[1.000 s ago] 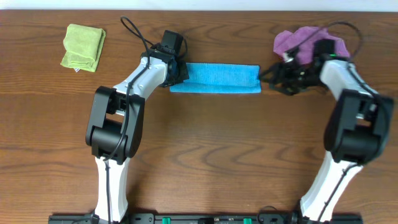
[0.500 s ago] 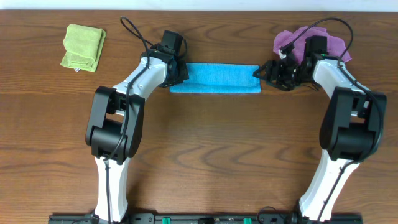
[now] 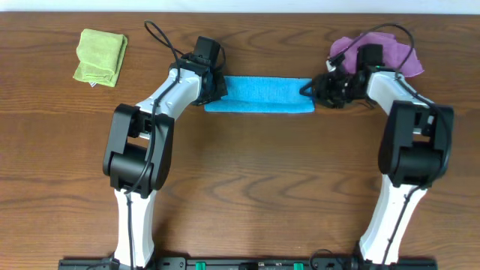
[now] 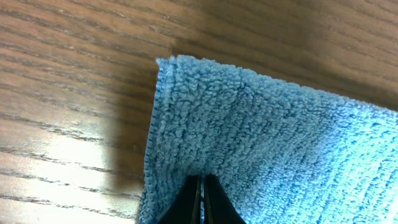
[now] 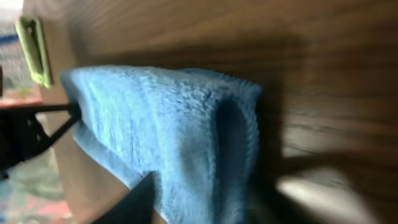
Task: Fold the cloth
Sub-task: 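Release the right end and regrasp the strip's right end with the right gripper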
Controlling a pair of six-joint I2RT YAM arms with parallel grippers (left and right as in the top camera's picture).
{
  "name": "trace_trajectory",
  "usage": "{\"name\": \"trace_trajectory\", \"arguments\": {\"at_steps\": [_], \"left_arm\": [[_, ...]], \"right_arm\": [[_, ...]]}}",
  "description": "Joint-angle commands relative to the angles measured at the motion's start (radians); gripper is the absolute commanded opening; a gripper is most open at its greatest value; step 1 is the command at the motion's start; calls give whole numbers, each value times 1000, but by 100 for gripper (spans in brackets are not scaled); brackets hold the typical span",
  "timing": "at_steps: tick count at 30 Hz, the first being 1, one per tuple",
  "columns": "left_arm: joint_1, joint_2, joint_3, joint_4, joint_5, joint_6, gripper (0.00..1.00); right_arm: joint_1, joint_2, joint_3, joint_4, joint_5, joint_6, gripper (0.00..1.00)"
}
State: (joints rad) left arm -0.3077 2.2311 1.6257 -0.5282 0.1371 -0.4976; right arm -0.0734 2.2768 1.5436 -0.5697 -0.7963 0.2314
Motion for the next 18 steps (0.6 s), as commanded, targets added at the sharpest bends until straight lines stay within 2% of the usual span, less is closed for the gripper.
{"name": "trace_trajectory", "arguments": {"at_steps": [1, 2, 3, 8, 14, 18], "left_arm": [[26, 0, -27, -42, 23, -8, 6], [35, -24, -22, -42, 34, -7, 6], [51, -71, -18, -44, 41, -7, 6], [114, -297, -18, -116, 39, 5, 6], [155, -467, -18, -231, 32, 50, 6], [157, -524, -18, -273, 33, 57, 6]], "right_arm": [[15, 39, -5, 1, 23, 22, 14], [13, 39, -4, 2, 26, 27, 3], [8, 39, 4, -6, 26, 27, 2], [-37, 30, 145, -220, 122, -12, 2], [-60, -3, 426, -587, 528, -27, 2], [3, -14, 562, -674, 634, -28, 2]]}}
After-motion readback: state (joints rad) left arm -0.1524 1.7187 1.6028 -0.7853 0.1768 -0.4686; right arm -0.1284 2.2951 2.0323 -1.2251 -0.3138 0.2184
